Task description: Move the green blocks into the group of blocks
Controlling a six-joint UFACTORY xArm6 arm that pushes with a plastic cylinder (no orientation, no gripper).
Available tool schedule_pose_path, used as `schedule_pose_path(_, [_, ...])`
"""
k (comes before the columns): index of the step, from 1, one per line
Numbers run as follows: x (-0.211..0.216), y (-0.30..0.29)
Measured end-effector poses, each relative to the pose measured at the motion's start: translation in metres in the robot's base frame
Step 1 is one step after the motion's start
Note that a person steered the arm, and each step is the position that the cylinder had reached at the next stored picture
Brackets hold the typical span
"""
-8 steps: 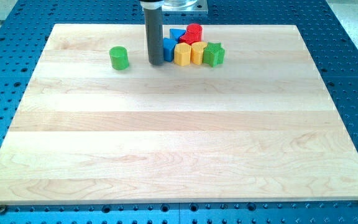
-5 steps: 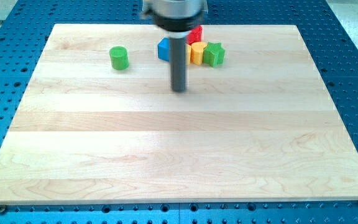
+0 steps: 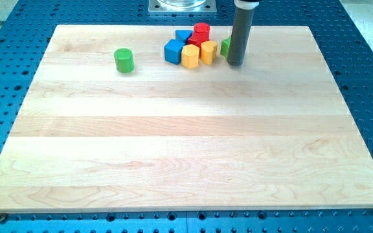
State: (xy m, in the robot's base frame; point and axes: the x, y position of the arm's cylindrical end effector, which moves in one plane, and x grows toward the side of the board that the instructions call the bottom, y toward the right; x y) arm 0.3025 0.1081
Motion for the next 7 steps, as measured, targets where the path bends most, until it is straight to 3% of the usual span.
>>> schedule_pose_path(1, [0.007, 0.022])
schedule_pose_path(2, [-0.015, 0.03])
schedule_pose_path(3, [-0.022, -0.008])
schedule_pose_path(4, [0.023, -0.035])
schedule_pose_path(5, [0.114, -0.088])
schedule_pose_path(6, [0.079, -0.225])
schedule_pose_path(7, [0.01, -0.295])
